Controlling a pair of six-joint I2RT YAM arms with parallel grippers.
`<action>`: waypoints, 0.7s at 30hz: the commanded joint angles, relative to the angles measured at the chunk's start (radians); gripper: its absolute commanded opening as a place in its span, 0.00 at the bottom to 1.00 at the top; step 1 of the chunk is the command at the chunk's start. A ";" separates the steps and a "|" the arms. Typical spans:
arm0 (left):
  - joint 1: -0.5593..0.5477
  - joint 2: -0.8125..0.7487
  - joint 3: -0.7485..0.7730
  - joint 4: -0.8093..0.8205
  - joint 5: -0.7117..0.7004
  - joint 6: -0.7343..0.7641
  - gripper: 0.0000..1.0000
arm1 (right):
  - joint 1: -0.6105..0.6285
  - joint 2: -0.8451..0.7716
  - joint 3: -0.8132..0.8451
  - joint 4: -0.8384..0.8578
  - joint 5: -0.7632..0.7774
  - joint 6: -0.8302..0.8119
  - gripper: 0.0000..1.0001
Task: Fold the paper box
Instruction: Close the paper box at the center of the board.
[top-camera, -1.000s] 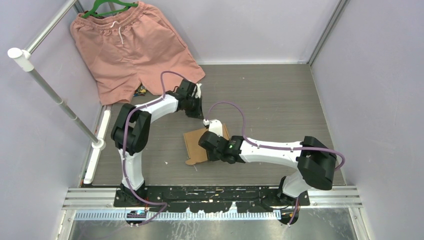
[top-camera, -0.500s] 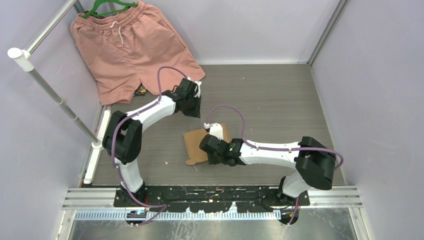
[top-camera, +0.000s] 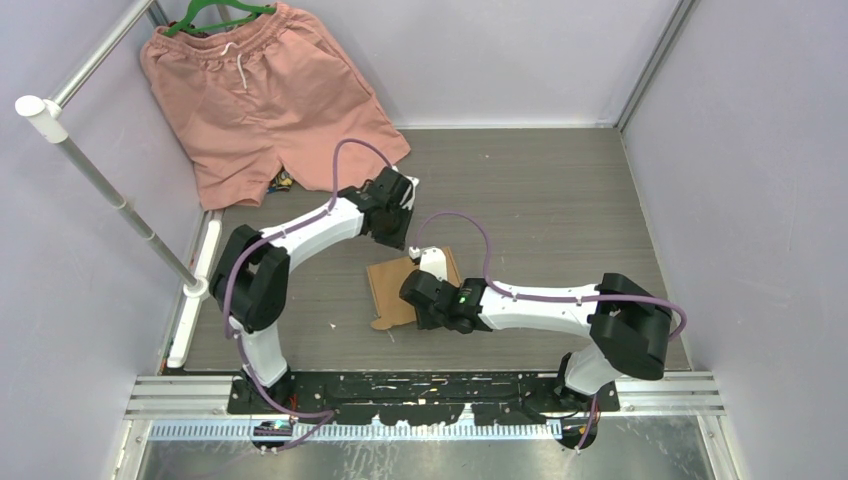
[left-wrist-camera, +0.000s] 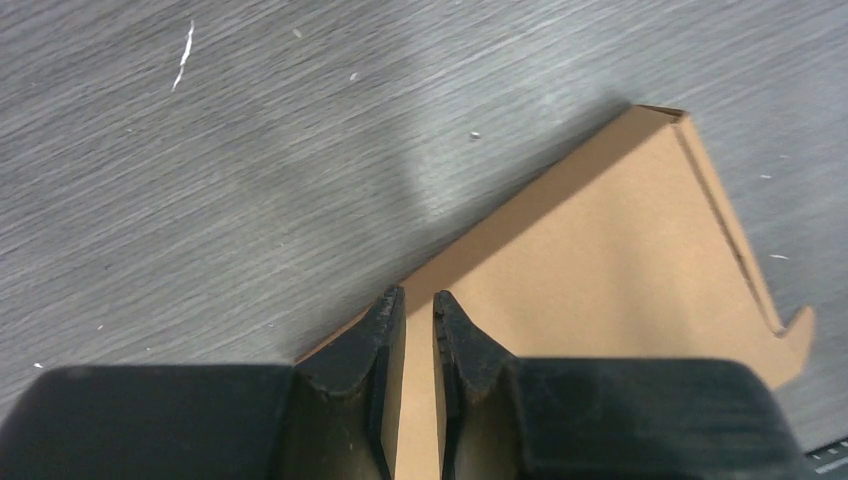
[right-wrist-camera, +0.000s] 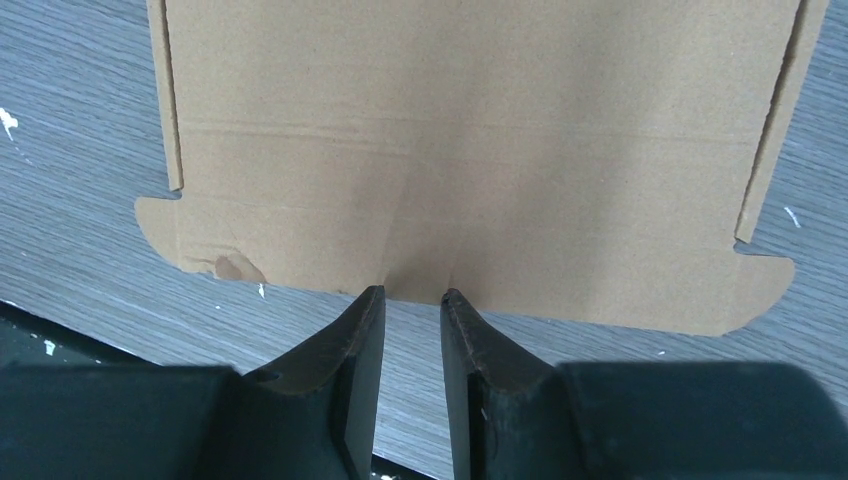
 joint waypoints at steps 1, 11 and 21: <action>0.023 0.056 0.029 -0.008 -0.057 0.027 0.17 | 0.004 0.010 0.005 0.042 0.023 0.012 0.33; 0.035 0.192 0.148 -0.063 -0.026 0.038 0.17 | -0.002 0.016 -0.003 0.047 0.023 0.009 0.33; 0.035 0.205 0.100 -0.036 -0.028 0.023 0.16 | -0.012 0.040 -0.010 0.070 0.008 0.007 0.33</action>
